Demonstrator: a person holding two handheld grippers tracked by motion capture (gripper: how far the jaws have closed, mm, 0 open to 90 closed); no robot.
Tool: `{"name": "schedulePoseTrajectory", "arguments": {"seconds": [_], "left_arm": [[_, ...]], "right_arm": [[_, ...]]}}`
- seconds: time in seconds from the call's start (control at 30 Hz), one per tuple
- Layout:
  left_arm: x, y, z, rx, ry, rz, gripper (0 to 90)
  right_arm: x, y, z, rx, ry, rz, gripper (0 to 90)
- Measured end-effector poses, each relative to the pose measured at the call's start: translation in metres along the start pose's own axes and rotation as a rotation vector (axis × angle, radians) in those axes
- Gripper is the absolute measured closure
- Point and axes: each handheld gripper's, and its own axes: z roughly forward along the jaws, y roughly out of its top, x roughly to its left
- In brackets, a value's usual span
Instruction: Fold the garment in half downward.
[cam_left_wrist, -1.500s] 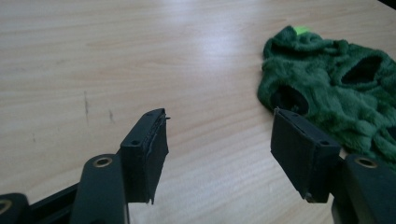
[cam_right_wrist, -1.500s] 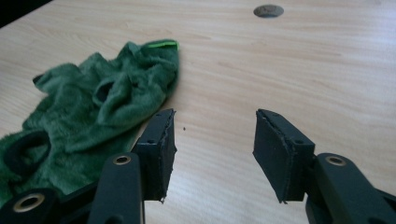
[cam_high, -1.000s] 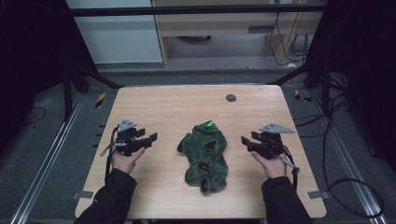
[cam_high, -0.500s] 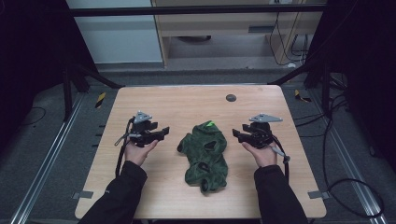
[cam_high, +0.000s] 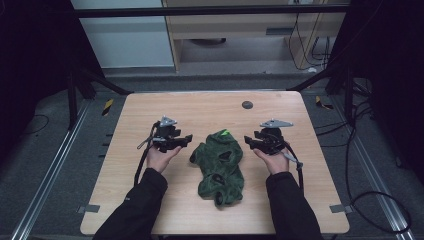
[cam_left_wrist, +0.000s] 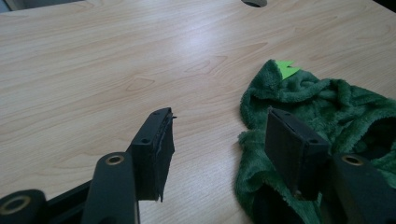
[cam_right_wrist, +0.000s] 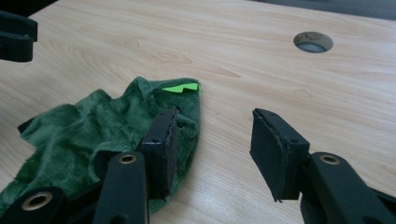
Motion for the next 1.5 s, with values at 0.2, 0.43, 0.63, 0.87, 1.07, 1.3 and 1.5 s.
{"name": "schedulePoseTrajectory", "arguments": {"seconds": [0.2, 0.43, 0.63, 0.87, 1.07, 1.3, 1.5], "left_arm": [[-0.004, -0.001, 0.01, 0.017, -0.001, 0.022, 43.7], [-0.009, -0.002, 0.022, 0.051, -0.012, 0.046, 44.6], [-0.014, -0.001, 0.032, 0.089, -0.017, 0.057, 44.8], [-0.018, -0.003, 0.048, 0.142, -0.02, 0.089, 47.5], [-0.016, -0.009, 0.059, 0.173, -0.042, 0.069, 51.5], [-0.014, -0.01, 0.062, 0.191, -0.067, 0.048, 57.6], [-0.015, -0.012, 0.064, 0.222, -0.088, 0.042, 65.0]], "right_arm": [[-0.001, 0.001, 0.013, 0.035, 0.009, -0.014, 50.0], [0.002, 0.005, 0.023, 0.045, 0.01, -0.013, 50.5], [0.003, 0.003, 0.035, 0.069, 0.025, 0.001, 51.2], [0.004, -0.003, 0.048, 0.114, 0.046, 0.002, 52.0], [0.006, -0.007, 0.058, 0.144, 0.068, 0.004, 54.8], [0.006, -0.011, 0.064, 0.172, 0.088, 0.009, 59.8], [0.006, -0.013, 0.067, 0.194, 0.101, 0.009, 65.5]]}}
